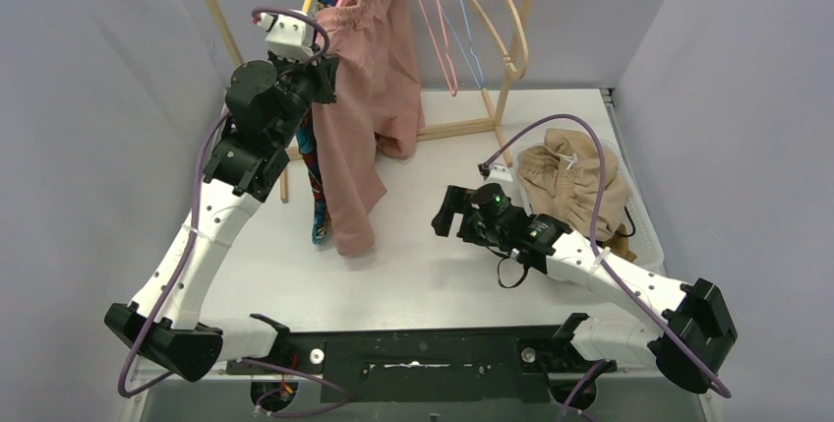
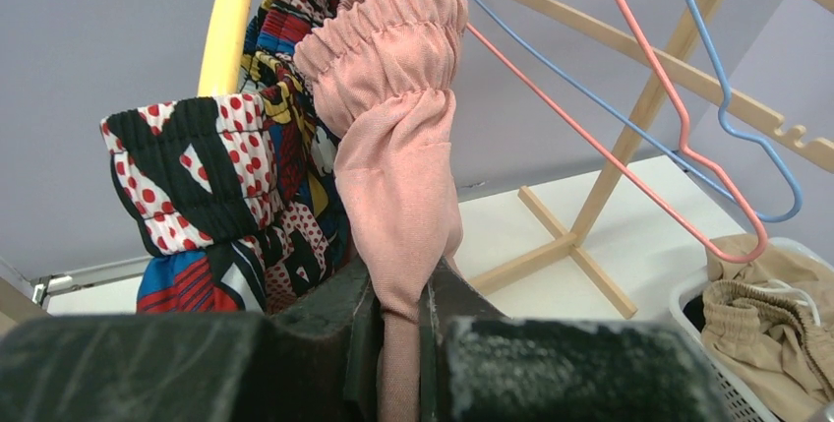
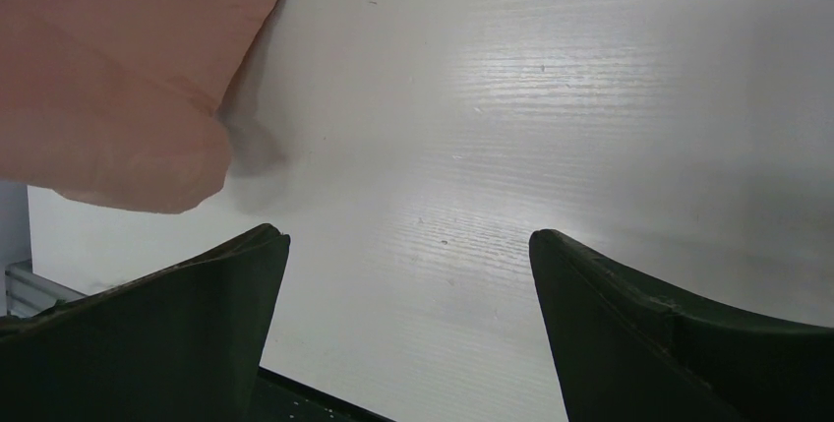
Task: Remove the shorts from the hanger
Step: Pick up the hanger from the clothes rod.
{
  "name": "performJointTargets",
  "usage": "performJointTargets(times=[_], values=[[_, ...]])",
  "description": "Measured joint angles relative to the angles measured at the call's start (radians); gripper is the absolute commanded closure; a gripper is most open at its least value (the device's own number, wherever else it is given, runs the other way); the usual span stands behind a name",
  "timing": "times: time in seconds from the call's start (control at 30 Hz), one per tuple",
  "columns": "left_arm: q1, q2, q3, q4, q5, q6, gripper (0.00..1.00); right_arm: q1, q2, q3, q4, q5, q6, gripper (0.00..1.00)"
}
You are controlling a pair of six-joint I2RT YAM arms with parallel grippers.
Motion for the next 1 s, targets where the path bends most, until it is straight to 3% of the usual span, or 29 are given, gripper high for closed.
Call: performJointTargets(times=[0.47,0.73,1.0], values=[[-0.006,-0.096,-0.124,0.080,0.030,-0.007,1.00,0.008,0.016,0.012,-0.005,0.000,0.000,0.01],[-0.006,-0.336,-0.412,0.111,0.133,-0.060,1.00,0.015,0.003,0.012,-0.005,0.029,-0.002,0.02],[-0.006,-0.589,-0.666,0.024,0.295,-0.098,1.00,0.022,-0.213,-0.100,0.101,0.058,-0.008,0.02]])
